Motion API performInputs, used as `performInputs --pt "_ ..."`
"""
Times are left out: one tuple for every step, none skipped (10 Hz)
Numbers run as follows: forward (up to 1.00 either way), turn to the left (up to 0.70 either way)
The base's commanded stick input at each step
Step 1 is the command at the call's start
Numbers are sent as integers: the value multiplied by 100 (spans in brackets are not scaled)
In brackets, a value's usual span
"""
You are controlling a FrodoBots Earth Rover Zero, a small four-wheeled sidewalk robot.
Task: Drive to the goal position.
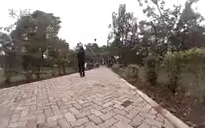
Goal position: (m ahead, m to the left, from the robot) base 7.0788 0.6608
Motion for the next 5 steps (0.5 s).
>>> performInputs --pt "70 0" --pt "70 0" --pt "70 0" --pt "70 0" --pt "70 0"
